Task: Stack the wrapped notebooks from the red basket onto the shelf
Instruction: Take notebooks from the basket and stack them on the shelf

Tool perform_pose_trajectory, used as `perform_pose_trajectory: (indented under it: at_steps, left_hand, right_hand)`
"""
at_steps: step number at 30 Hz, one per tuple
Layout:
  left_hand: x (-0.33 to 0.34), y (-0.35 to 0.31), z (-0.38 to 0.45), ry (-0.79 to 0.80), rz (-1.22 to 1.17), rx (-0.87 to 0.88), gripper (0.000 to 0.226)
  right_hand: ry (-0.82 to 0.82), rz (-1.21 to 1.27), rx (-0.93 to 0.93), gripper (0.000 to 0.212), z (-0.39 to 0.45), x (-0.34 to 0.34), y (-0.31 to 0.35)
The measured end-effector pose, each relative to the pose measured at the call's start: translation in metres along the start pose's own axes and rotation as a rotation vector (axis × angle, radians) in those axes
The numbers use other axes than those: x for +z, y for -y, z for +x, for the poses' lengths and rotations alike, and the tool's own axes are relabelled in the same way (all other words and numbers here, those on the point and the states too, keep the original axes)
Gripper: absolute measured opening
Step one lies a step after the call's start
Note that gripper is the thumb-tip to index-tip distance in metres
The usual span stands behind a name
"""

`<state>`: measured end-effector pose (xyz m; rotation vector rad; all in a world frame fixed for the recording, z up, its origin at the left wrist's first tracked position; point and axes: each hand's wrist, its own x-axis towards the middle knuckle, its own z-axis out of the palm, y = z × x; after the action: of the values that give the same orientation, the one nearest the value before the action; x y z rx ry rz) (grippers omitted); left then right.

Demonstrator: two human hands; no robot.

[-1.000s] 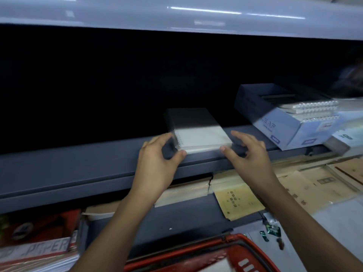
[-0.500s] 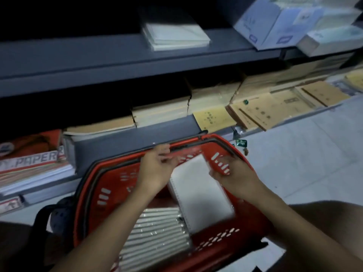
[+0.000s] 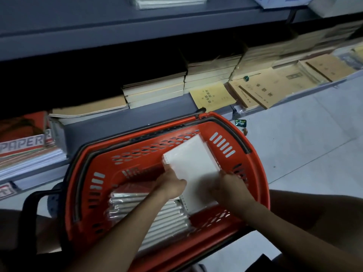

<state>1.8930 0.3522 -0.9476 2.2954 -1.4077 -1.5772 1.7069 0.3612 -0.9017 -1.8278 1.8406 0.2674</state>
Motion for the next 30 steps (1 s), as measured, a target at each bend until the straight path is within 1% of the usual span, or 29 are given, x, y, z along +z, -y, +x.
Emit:
perform_pose_trajectory:
  at_steps: [3,7,10,13,15,16,19,22,25,27,30]
  left_hand:
    - [0.0,0.0,-0.002,-0.011,-0.122,-0.017,0.069]
    - [-0.004,-0.004,-0.005,0.031,-0.257,-0.021,0.054]
    - [0.0,-0.003,-0.007,0.001,-0.387,0.008,0.06]
    - [0.008,-0.004,-0.01,-0.04,-0.525,0.011,0.06]
    - [0.003,-0.015,-0.025,-0.062,-0.667,0.024,0.067]
    - [0.0,-0.019,-0.032,-0.064,-0.751,0.02,0.066]
    - [-0.013,-0.017,-0.043,0.04,-0.98,0.079,0.047]
    - [-0.033,-0.012,-0.055,0.162,-1.132,0.14,0.043]
    - [-0.048,-0.004,-0.069,0.292,-1.133,0.239,0.05]
    - [-0.06,-0.003,-0.084,0.347,-1.102,0.322,0.056]
    - [-0.086,-0.01,-0.112,0.467,-1.079,0.502,0.07]
  right_hand:
    - [-0.064,-0.007,-0.024,0.037,-0.003,0.004,0.001]
    - [-0.153,0.119,-0.014,0.026,0.0,0.004,-0.002]
    - [-0.252,0.211,-0.002,0.024,-0.002,0.004,0.0]
    - [-0.254,0.392,0.094,0.023,-0.002,-0.003,-0.002]
    - [-0.26,0.49,0.138,0.021,-0.002,-0.014,-0.004]
    - [-0.258,0.546,0.142,0.018,-0.004,-0.02,-0.005]
    - [-0.231,0.649,0.097,0.015,-0.016,-0.041,-0.001]
    - [-0.112,0.918,0.057,0.016,-0.035,-0.059,0.007]
    - [-0.094,1.044,-0.008,0.022,-0.054,-0.073,0.011]
    - [-0.126,1.072,-0.104,0.02,-0.069,-0.085,0.017]
    - [-0.199,1.128,-0.225,0.03,-0.088,-0.105,0.027]
